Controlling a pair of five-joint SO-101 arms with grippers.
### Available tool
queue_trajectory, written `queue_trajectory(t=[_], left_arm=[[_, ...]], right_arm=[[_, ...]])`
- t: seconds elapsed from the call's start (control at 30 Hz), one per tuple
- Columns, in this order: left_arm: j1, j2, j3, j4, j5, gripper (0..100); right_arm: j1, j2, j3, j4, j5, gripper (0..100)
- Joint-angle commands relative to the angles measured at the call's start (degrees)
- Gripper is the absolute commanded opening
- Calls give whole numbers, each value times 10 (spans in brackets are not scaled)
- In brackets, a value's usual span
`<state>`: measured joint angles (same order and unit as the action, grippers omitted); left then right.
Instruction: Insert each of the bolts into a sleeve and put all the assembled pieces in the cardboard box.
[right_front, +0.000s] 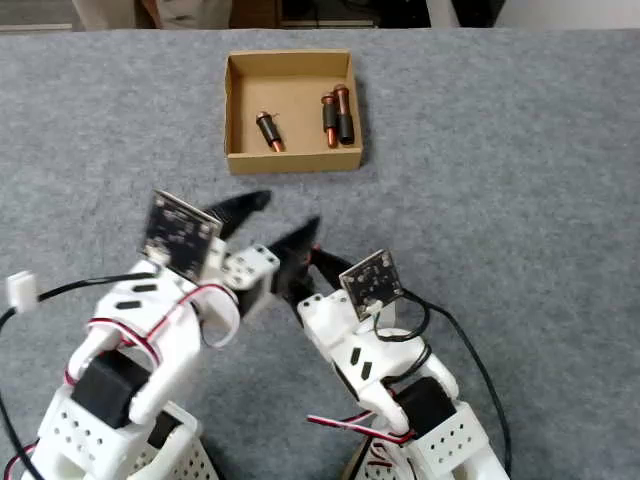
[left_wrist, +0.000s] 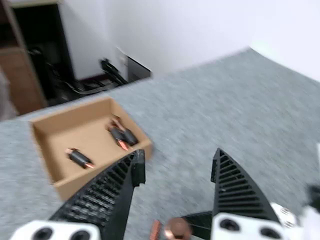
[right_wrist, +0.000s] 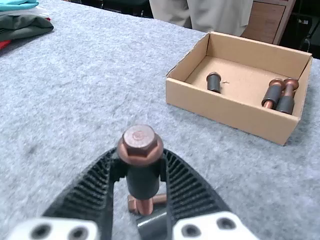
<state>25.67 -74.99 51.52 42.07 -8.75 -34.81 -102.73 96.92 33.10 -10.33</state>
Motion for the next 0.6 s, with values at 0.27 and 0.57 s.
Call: queue_trajectory(t=[0.27,0.57], left_arm=[[-322,-8,41,-3,-1,217],[-560,-8,147,-3,0,217]], right_arm=[[73,136,-214,-55,33,2],[154,578,-509,-230,35,2]])
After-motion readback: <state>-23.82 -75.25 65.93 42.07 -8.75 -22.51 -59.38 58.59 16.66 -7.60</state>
